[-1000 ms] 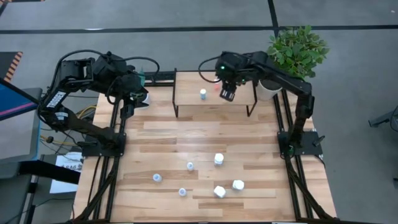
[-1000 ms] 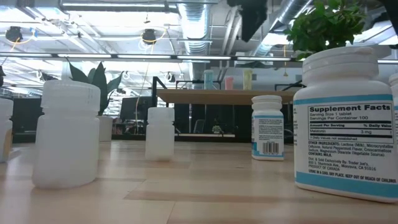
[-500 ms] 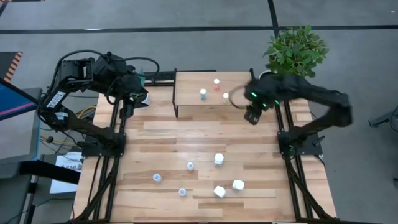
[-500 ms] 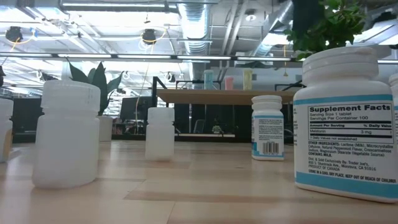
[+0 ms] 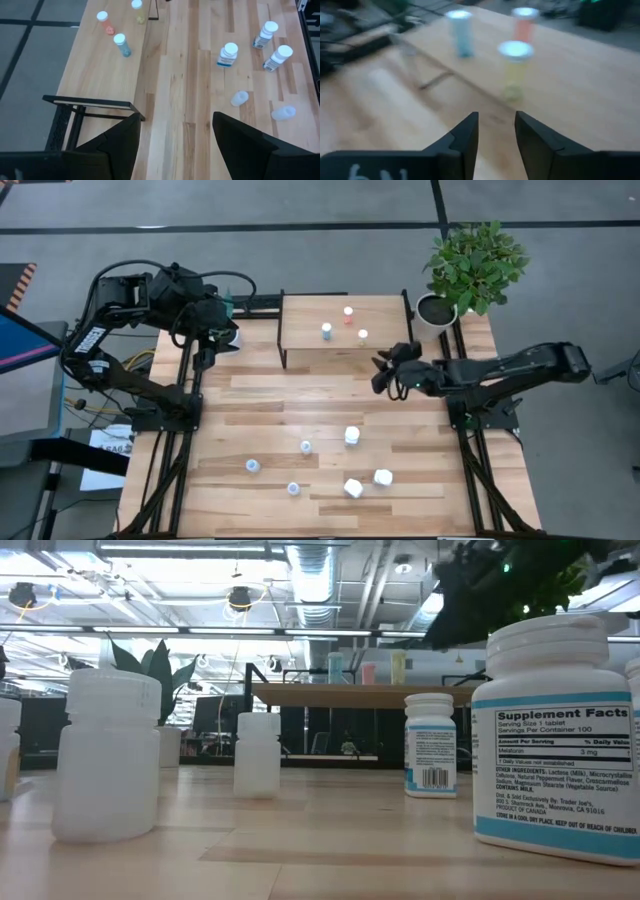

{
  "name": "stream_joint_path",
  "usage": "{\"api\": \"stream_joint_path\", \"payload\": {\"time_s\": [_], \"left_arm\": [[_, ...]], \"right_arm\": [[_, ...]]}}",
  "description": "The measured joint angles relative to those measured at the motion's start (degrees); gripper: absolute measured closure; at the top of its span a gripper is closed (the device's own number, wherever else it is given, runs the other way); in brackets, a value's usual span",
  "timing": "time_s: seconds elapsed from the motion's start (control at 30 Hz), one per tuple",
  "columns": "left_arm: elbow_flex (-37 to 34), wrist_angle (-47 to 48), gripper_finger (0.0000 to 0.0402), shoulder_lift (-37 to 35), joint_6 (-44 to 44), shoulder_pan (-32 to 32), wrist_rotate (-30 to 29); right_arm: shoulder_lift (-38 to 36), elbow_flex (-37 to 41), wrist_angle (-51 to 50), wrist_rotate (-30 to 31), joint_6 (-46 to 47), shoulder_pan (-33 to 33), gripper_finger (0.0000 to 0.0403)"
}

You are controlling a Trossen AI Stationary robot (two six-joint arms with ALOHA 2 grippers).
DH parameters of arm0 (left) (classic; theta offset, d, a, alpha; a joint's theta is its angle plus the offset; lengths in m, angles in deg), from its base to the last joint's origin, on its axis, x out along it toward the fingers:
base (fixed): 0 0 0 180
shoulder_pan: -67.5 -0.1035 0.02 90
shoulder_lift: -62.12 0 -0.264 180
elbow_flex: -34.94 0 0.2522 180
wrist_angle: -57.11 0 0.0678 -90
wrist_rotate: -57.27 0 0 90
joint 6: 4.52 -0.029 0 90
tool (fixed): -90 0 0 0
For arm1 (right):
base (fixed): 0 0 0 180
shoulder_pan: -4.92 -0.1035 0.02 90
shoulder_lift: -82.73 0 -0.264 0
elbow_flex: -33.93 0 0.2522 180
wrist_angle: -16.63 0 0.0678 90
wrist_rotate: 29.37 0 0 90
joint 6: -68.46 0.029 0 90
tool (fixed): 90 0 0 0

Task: Pick and place medicine bottles onto shelf by color
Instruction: Put the yellow pill bottle on the shelf

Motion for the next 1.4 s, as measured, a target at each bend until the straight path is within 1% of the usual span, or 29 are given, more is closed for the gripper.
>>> {"api": "stream_joint_path", "payload": {"time_s": [0.07,0.1,0.2,0.43,0.63,0.9,1.27,1.4], "left_arm": [[0.0,0.0,0.0166,0.0,0.0,0.0,0.0],[0.0,0.0,0.0166,0.0,0.0,0.0,0.0],[0.0,0.0,0.0166,0.1,0.0,0.0,0.0],[0.0,0.0,0.0166,0.7,0.0,0.0,0.0],[0.0,0.1,0.0166,2.1,0.0,0.0,0.4],[0.0,0.2,0.0166,3.7,0.0,0.0,0.3],[0.0,0.2,0.0166,4.0,-0.3,0.0,0.3],[0.0,0.2,0.0166,4.0,-0.3,0.0,0.3]], "right_arm": [[1.5,-0.2,0.4,2.3,-0.3,0.1,0.0266],[2.1,-0.2,0.3,2.4,-0.6,0.2,0.0271],[5.0,-0.2,2.4,2.2,-1.7,0.8,0.0282],[9.1,-1.5,6.3,2.1,-2.4,2.1,0.0305],[11.2,-3.6,6.4,2.1,-5.7,4.7,0.0316],[11.2,-3.8,6.4,1.9,-7.2,6.8,0.0321],[11.2,-3.8,7.4,-5.3,-10.1,10.0,0.0321],[11.2,-3.8,8.5,-5.6,-10.8,11.1,0.0321]]}}
